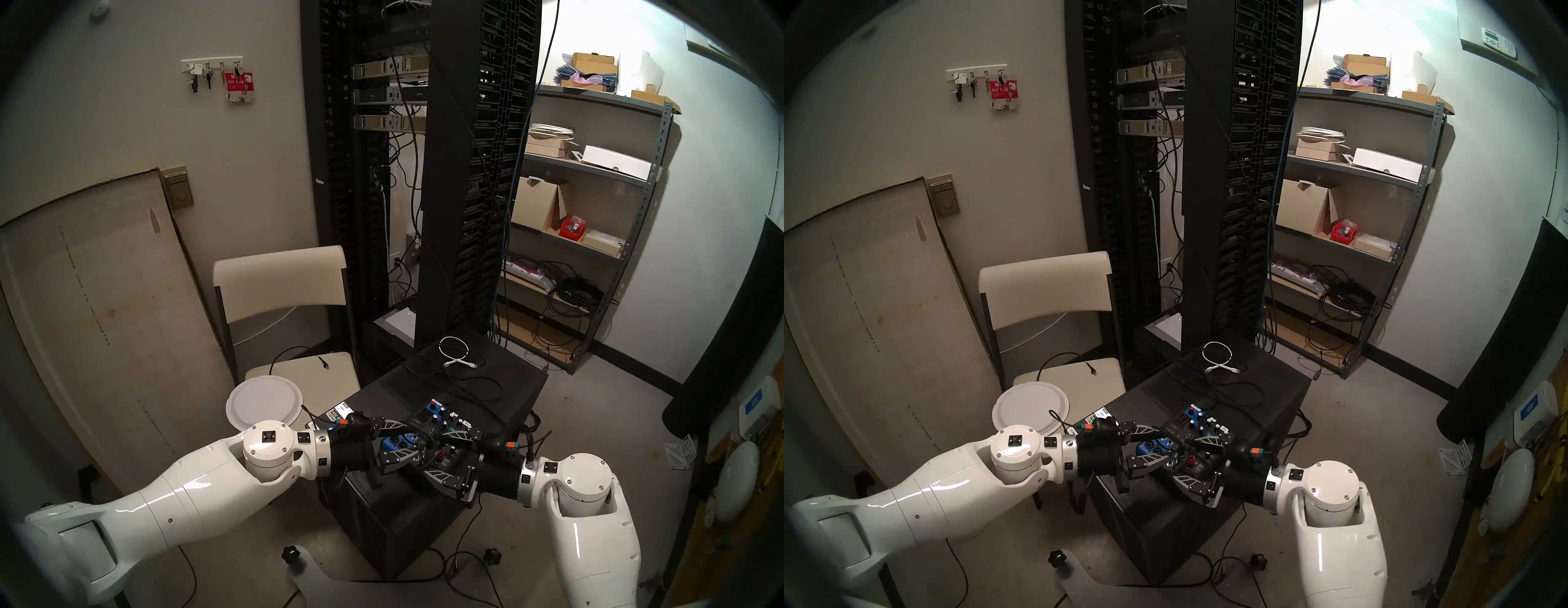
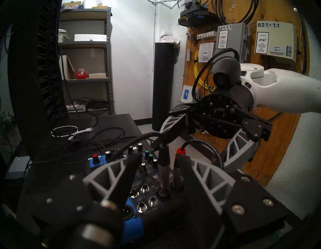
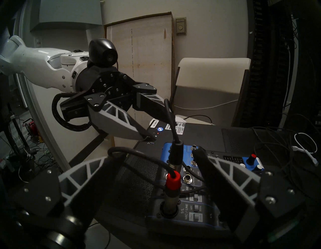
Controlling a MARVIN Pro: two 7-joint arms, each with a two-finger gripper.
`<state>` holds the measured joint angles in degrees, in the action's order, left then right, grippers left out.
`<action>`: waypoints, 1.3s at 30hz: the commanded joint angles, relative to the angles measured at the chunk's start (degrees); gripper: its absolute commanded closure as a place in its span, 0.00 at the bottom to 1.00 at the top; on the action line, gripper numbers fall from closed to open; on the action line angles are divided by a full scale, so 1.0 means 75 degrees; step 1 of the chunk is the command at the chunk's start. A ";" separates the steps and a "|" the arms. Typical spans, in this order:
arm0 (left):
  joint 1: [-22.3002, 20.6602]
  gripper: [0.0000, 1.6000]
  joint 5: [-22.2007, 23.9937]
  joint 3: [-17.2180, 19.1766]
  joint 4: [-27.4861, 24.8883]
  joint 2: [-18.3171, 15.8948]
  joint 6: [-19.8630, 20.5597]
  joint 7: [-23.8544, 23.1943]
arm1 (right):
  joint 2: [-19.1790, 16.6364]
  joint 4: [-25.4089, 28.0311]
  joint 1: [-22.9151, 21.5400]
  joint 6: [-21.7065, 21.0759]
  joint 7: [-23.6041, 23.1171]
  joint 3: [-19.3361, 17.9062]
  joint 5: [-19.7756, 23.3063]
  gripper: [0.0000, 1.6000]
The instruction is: Insert aux cable
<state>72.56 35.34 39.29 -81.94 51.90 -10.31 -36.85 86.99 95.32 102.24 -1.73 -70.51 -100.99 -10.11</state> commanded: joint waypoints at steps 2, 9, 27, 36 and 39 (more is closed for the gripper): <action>-0.0186 0.35 0.0085 0.0008 -0.0025 0.0264 -0.0025 -0.0152 | -0.0011 0.0163 -0.0017 0.0042 0.0031 -0.0156 0.0076 0.06; -0.0134 0.36 0.0082 0.0026 -0.0035 0.0260 -0.0040 -0.0131 | -0.0051 0.0325 0.0031 -0.0020 -0.0061 -0.0293 0.0084 0.04; -0.0061 0.37 0.0080 0.0028 -0.0051 0.0212 -0.0027 -0.0159 | 0.0118 0.0515 0.0016 0.0002 -0.0106 -0.0547 0.0080 0.02; -0.0056 0.38 0.0083 0.0025 -0.0052 0.0189 -0.0010 -0.0168 | 0.0239 0.0435 0.0013 0.0051 -0.0142 -0.0340 0.0027 0.00; -0.0051 0.38 0.0083 0.0027 -0.0057 0.0186 -0.0009 -0.0158 | 0.0270 0.0446 0.0042 0.0076 -0.0176 -0.0333 0.0085 0.00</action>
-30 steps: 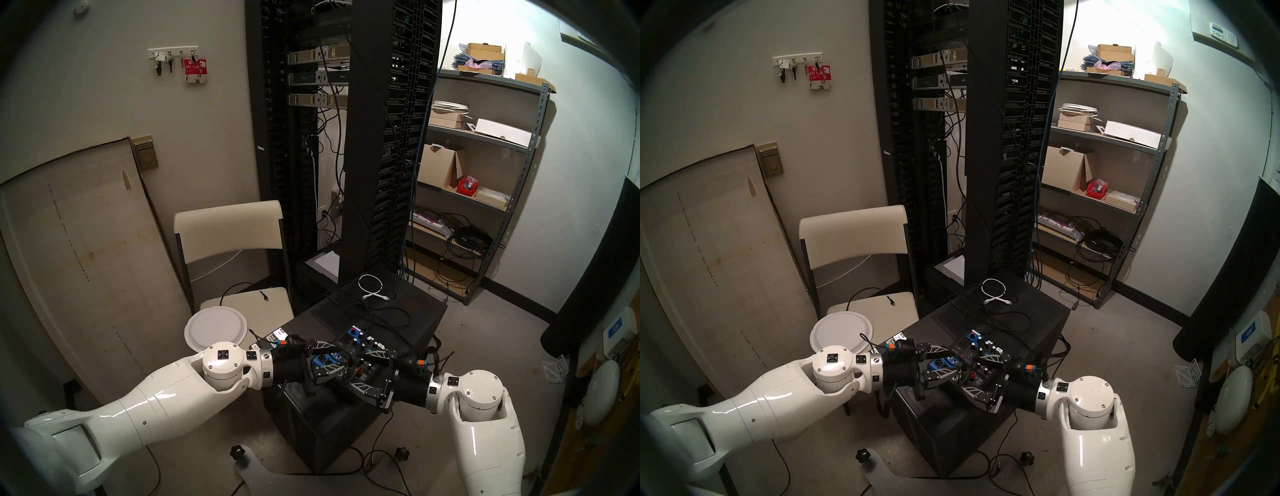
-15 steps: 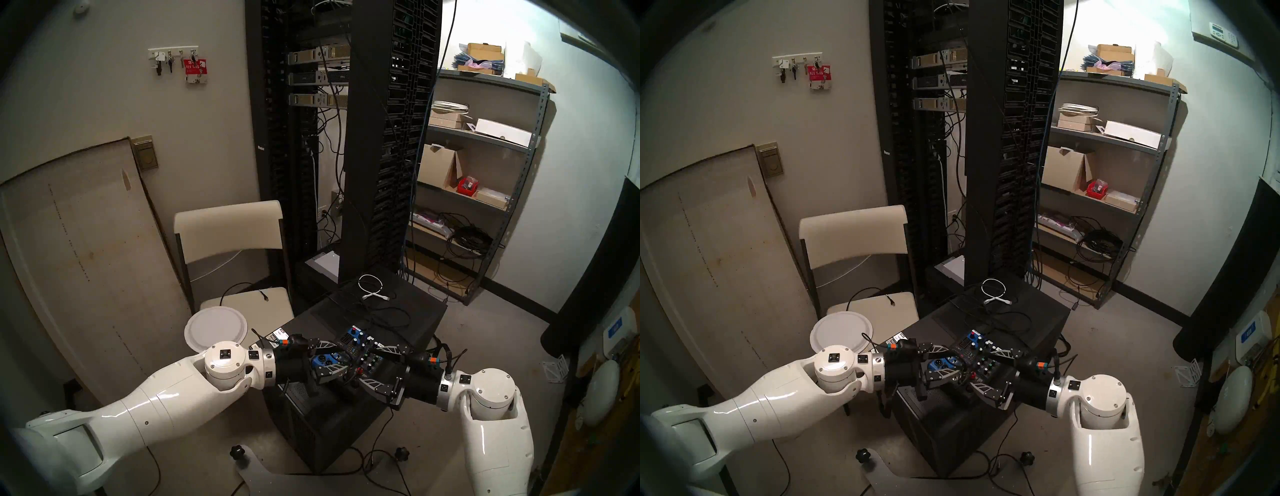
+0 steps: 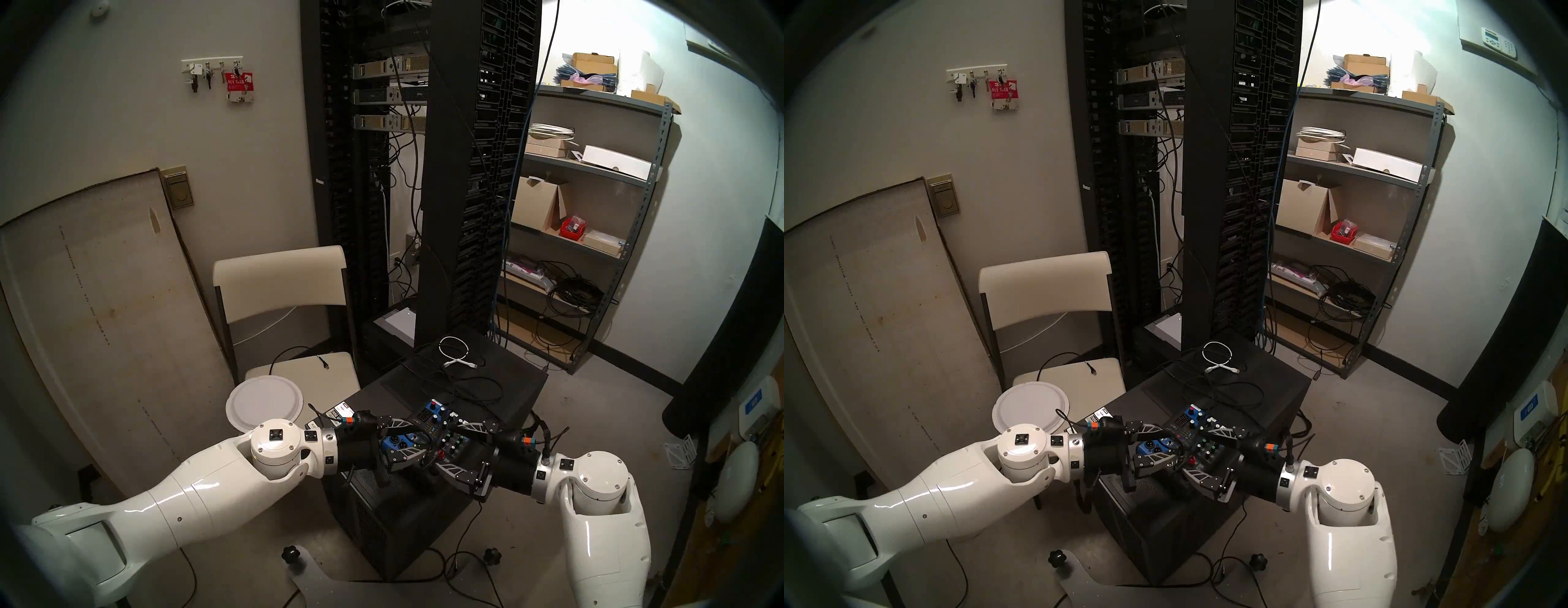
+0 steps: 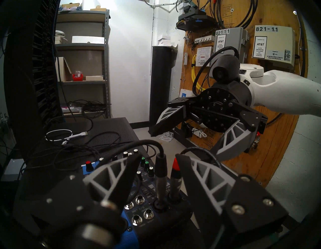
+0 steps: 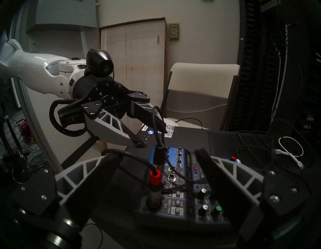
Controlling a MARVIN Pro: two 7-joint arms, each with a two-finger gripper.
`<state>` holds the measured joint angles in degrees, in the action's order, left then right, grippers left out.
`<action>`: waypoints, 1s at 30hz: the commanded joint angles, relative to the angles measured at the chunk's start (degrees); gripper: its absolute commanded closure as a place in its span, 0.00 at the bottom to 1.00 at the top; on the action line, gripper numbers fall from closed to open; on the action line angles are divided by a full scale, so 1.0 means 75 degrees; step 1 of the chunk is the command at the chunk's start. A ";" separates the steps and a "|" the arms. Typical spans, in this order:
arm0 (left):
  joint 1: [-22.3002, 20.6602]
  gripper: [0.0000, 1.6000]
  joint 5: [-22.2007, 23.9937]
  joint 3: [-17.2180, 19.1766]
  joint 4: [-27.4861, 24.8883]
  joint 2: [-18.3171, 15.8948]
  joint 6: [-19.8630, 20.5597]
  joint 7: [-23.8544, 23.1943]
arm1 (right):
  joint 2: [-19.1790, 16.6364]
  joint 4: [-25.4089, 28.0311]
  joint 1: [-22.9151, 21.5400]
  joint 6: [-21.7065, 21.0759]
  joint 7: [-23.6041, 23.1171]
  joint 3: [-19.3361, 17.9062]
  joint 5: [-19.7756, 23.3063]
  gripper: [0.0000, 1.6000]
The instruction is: Insert aux cable
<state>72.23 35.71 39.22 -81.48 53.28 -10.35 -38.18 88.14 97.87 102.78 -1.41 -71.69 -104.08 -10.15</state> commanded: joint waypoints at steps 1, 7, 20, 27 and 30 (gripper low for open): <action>-0.0007 0.38 0.0035 0.0037 -0.0115 0.0004 -0.0005 0.0020 | 0.0135 0.0137 -0.0012 0.0037 -0.0034 0.0079 0.0117 0.00; -0.0004 0.38 0.0036 0.0029 -0.0097 0.0010 -0.0001 0.0021 | 0.0236 0.0246 0.0034 0.0110 0.0020 -0.0012 0.0201 0.00; 0.0024 0.37 0.0026 0.0024 -0.0106 -0.0013 -0.0010 0.0045 | 0.0248 0.0520 0.0046 0.0026 -0.0010 -0.0369 0.0282 0.00; 0.0049 0.36 0.0037 0.0032 -0.0103 -0.0030 -0.0013 0.0062 | 0.0263 0.0514 -0.0014 0.0033 0.0001 -0.0504 0.0262 0.00; 0.0060 0.36 0.0038 0.0036 -0.0102 -0.0039 -0.0020 0.0068 | 0.0262 0.0470 -0.0053 0.0048 0.0005 -0.0535 0.0245 0.00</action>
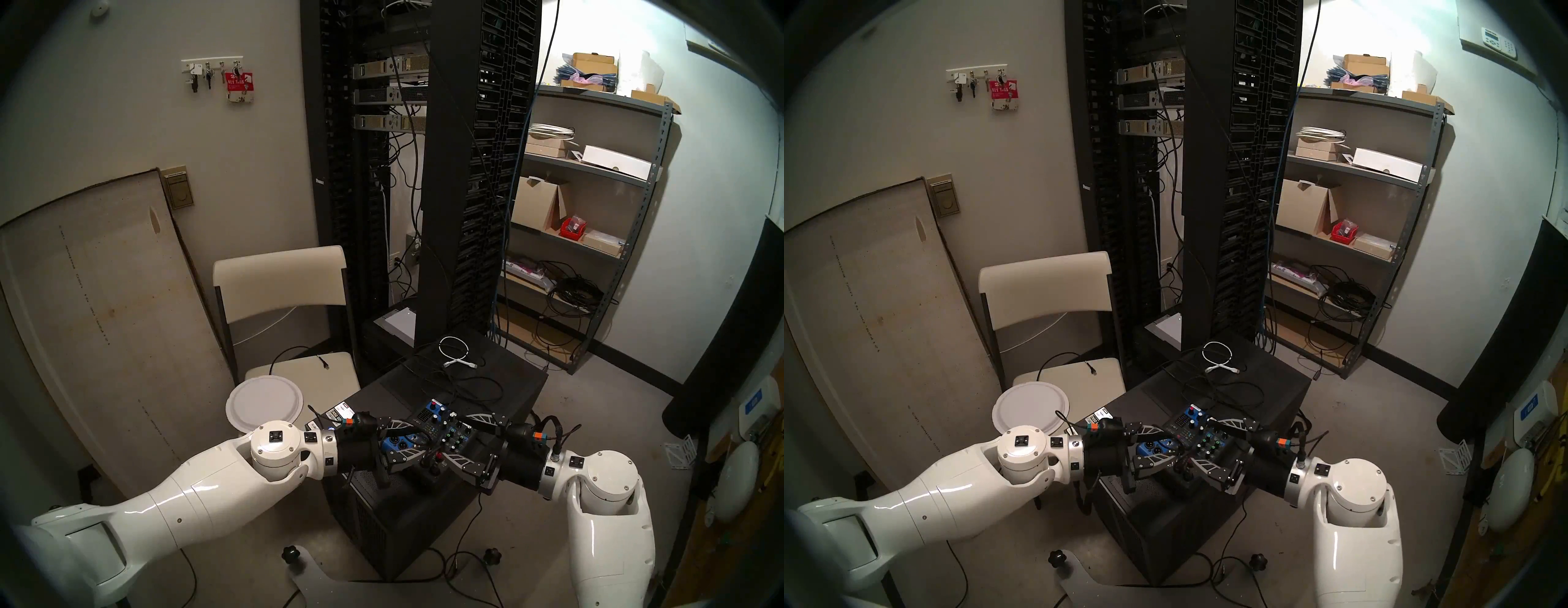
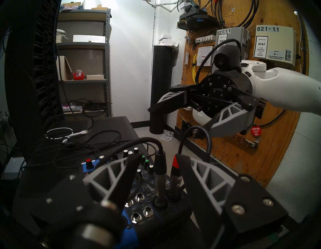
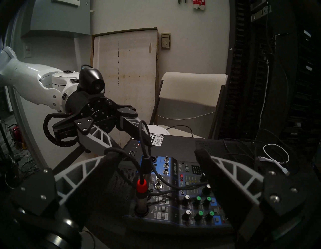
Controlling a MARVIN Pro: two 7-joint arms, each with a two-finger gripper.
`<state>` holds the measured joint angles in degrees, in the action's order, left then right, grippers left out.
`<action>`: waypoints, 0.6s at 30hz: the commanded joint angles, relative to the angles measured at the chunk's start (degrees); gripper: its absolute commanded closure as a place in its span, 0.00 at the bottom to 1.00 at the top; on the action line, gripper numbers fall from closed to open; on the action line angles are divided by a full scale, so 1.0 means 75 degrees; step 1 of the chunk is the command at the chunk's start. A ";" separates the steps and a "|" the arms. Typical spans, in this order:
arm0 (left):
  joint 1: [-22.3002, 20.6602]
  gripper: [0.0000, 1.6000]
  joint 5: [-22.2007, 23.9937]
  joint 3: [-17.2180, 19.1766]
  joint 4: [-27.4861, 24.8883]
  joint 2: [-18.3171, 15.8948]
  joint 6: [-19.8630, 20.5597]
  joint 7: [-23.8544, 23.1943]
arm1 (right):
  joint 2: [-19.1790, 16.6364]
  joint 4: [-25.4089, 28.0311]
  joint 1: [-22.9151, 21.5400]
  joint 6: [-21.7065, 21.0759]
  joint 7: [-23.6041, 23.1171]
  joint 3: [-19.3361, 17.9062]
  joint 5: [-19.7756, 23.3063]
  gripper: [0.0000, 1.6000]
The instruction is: Insert aux cable
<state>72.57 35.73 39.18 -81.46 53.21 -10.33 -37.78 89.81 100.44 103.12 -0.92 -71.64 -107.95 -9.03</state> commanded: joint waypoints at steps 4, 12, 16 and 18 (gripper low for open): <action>0.0016 0.35 0.0041 0.0042 -0.0110 -0.0038 -0.0025 0.0002 | 0.0049 0.0080 -0.0155 -0.0001 0.0050 -0.0076 0.0057 0.00; -0.0014 0.27 0.0037 0.0012 -0.0102 0.0021 -0.0008 -0.0039 | 0.0020 -0.0049 -0.0237 0.0000 0.0053 -0.0190 0.0046 0.00; -0.0063 0.28 0.0031 -0.0006 -0.0077 0.0102 0.0016 -0.0067 | 0.0023 -0.0113 -0.0280 0.0009 0.0063 -0.0215 0.0018 0.00; -0.0085 0.28 0.0025 -0.0013 -0.0073 0.0138 0.0030 -0.0070 | 0.0023 -0.0128 -0.0288 0.0018 0.0061 -0.0224 0.0017 0.00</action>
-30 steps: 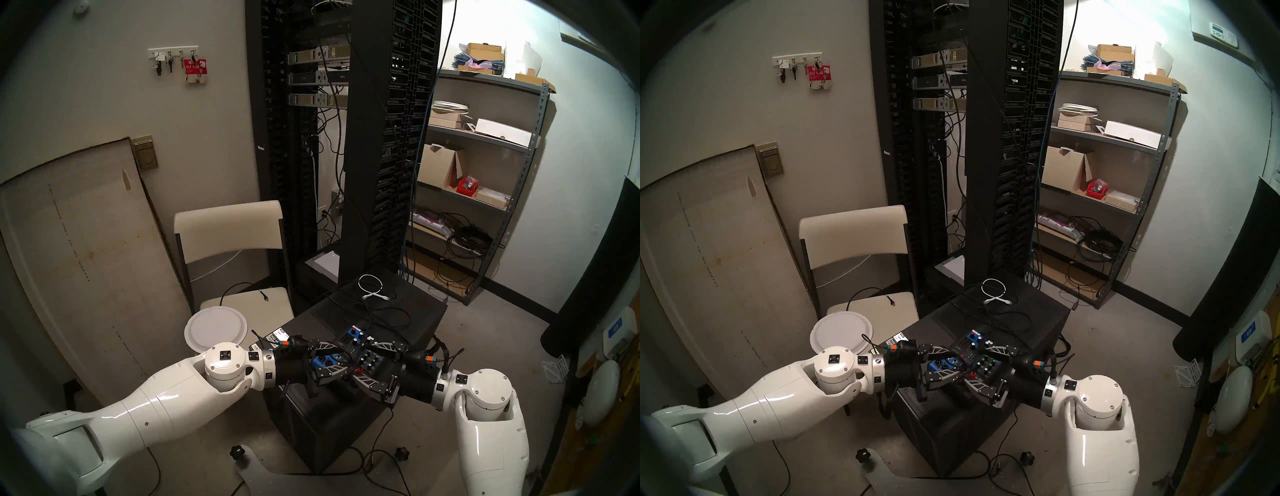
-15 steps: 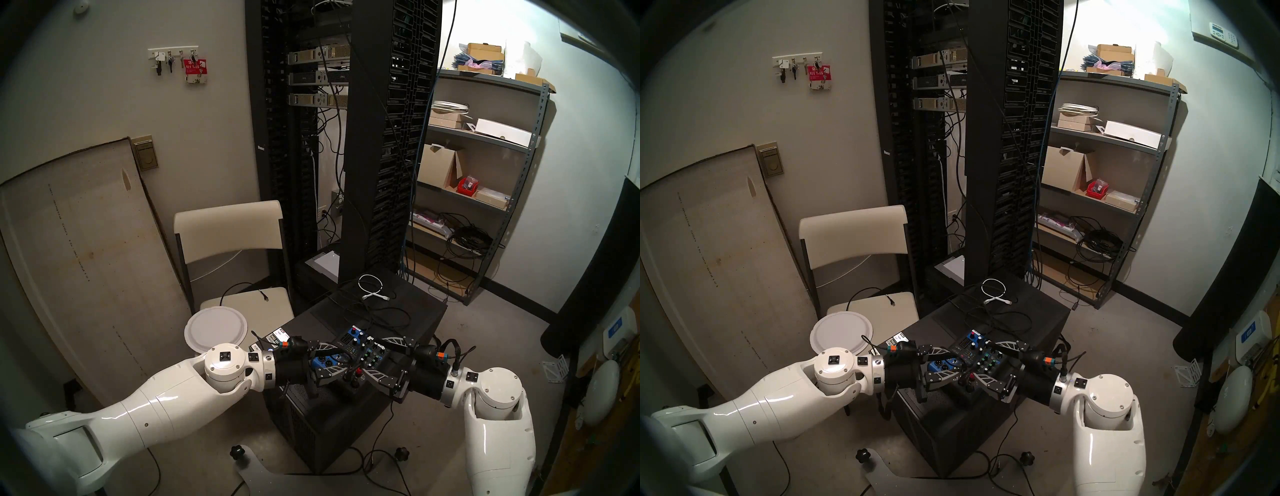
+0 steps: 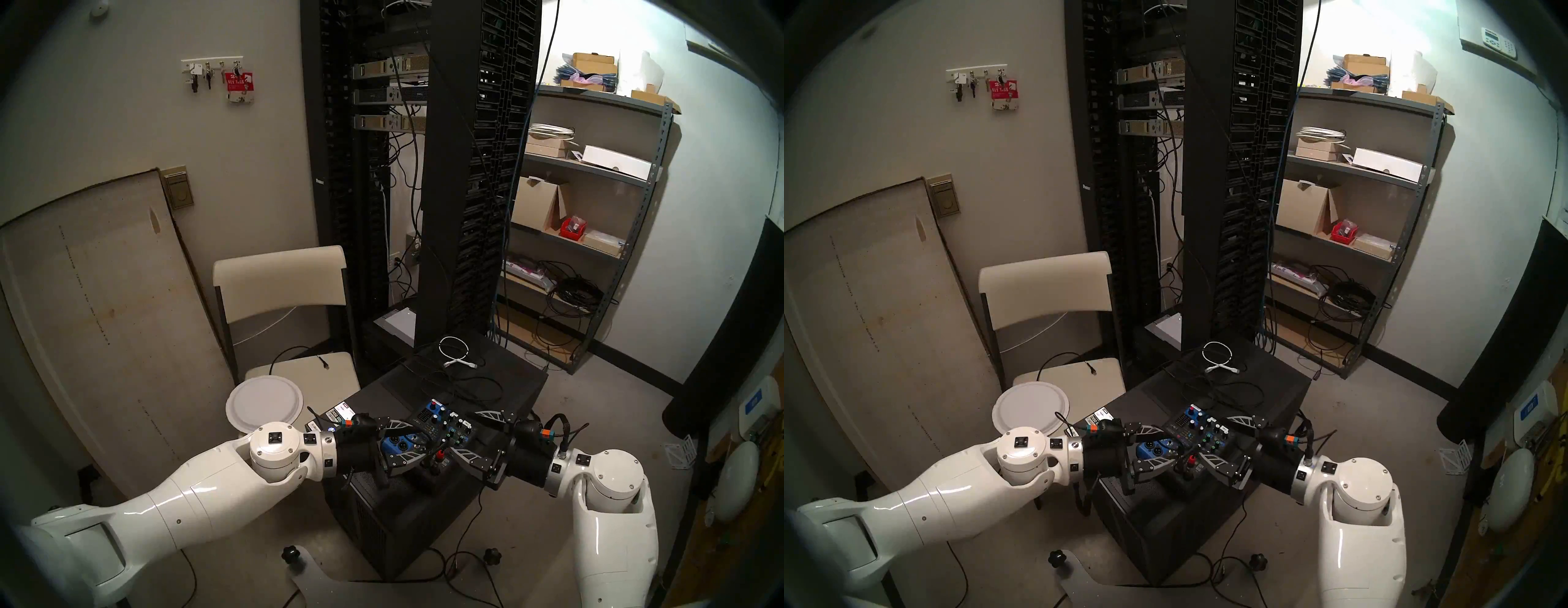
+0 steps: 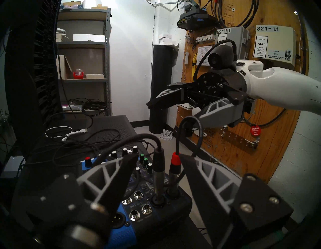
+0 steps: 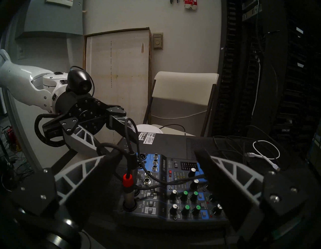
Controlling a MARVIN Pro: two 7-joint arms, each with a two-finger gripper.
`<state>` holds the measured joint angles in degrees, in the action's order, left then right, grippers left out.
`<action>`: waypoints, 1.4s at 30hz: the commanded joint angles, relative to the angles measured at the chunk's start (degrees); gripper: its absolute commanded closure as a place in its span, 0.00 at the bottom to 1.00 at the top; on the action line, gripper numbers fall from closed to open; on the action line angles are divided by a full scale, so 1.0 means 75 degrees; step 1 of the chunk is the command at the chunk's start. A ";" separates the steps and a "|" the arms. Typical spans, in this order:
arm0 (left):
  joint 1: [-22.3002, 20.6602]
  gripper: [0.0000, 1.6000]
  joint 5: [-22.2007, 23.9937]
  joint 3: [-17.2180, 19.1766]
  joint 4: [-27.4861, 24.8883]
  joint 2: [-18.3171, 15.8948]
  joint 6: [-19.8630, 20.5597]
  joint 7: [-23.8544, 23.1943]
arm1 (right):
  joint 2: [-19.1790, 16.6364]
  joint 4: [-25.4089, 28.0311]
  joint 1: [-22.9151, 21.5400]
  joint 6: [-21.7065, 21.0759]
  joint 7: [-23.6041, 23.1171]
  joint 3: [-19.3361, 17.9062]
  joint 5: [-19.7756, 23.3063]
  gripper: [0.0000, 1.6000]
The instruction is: Insert aux cable
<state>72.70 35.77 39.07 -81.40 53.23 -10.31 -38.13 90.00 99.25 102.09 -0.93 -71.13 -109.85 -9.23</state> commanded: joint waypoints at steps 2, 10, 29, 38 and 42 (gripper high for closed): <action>-0.0137 0.28 0.0011 -0.0005 -0.0026 0.0203 0.0029 -0.0022 | -0.0006 0.0013 -0.0159 0.0025 -0.0021 0.0023 0.0051 0.00; -0.0240 0.35 0.0030 0.0022 0.0164 0.0423 -0.0031 0.0002 | -0.0003 0.0012 -0.0145 -0.0006 -0.0060 0.0012 0.0042 0.00; -0.0257 0.53 0.0072 0.0006 0.0355 0.0621 -0.0097 -0.0093 | 0.0012 -0.0049 -0.0141 0.0037 -0.0114 -0.0039 0.0022 0.00; -0.0244 0.86 0.0072 -0.0023 0.0419 0.0630 -0.0043 -0.0149 | 0.0033 -0.0051 -0.0140 0.0053 -0.0130 -0.0048 0.0011 0.00; -0.0243 1.00 0.0065 -0.0051 0.0501 0.0643 -0.0055 -0.0217 | 0.0037 -0.0047 -0.0140 0.0051 -0.0139 -0.0051 0.0007 0.00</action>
<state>71.25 36.16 38.87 -77.93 57.42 -10.67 -39.20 90.15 98.10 101.58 -0.66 -72.20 -110.21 -9.53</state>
